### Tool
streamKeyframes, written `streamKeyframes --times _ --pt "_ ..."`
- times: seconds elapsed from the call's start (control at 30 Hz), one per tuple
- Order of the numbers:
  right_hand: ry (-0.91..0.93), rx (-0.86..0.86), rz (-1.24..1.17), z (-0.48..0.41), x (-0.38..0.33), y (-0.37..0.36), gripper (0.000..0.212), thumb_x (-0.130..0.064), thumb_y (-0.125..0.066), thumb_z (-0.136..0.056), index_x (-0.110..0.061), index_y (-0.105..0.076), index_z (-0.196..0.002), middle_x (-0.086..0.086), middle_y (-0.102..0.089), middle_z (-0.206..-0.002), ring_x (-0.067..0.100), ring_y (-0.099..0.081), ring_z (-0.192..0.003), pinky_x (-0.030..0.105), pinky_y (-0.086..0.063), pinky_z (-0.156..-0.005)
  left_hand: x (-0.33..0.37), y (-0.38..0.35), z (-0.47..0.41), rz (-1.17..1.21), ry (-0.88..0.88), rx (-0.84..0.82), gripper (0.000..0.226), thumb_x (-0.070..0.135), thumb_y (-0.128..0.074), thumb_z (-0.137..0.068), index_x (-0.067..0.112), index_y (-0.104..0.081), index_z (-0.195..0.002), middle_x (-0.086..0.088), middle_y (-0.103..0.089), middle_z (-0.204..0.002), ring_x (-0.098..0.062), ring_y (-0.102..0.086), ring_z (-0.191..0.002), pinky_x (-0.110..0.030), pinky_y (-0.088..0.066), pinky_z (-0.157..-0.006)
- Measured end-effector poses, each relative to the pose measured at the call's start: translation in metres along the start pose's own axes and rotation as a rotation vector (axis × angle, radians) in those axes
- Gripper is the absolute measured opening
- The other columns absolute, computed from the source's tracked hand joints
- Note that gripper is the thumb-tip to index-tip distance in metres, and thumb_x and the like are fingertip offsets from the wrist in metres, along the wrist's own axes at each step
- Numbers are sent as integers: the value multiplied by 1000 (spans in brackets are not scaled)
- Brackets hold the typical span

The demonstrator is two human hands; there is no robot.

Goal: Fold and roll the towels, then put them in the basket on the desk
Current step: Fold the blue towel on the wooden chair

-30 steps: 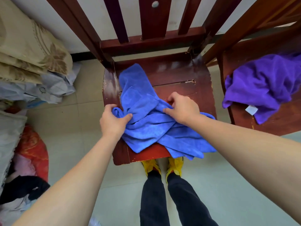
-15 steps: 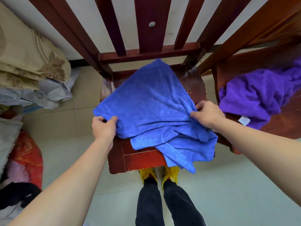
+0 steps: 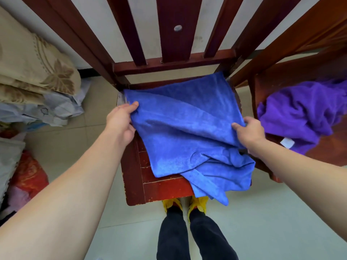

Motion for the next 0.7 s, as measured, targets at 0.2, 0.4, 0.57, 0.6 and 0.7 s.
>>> streamKeyframes --times 0.2,0.4,0.57,0.6,0.7 --pt "96 -60 -194 -25 -33 -9 22 -29 -71 -75 -10 -63 -83 14 -69 -89 31 -63 -82 47 -53 -80 4 -27 -2 -315 -167 191 29 -12 -60 -77 16 -53 -79 -3 -63 -79 -17 -62 -68 -26 -53 -57" --pt "66 -43 -406 -38 -63 -13 14 -26 -70 -74 -22 -58 -72 6 -67 -83 25 -64 -81 43 -53 -77 24 -23 -20 -172 -171 243 31 -4 -57 -77 7 -62 -106 -11 -70 -103 -25 -69 -87 -28 -57 -59" --pt "-89 -212 -385 -14 -36 -10 29 -34 -77 -75 -12 -59 -72 6 -53 -70 19 -52 -62 32 -41 -57 -37 -7 22 -234 -98 238 23 14 -76 -79 14 -54 -85 -5 -67 -88 -17 -66 -71 -22 -50 -54" --pt "-94 -269 -381 -11 -31 -11 27 -29 -75 -78 -5 -64 -79 8 -56 -73 20 -55 -61 31 -44 -55 -47 -7 29 -286 -75 193 19 11 -75 -79 13 -56 -81 -5 -67 -84 -16 -65 -67 -21 -50 -51" --pt "-6 -257 -430 -9 -31 -12 30 -18 -69 -85 11 -63 -86 11 -55 -76 20 -53 -67 31 -45 -57 -49 2 27 -288 -44 229 21 4 -67 -83 13 -55 -69 -4 -64 -76 -21 -63 -71 -27 -54 -59"
Point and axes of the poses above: each hand's wrist, its own z-axis away from the middle knuckle, its own y-axis out of the back of the hand, x = y × z, the point moved 1 cm from there along -z, towards the middle knuckle
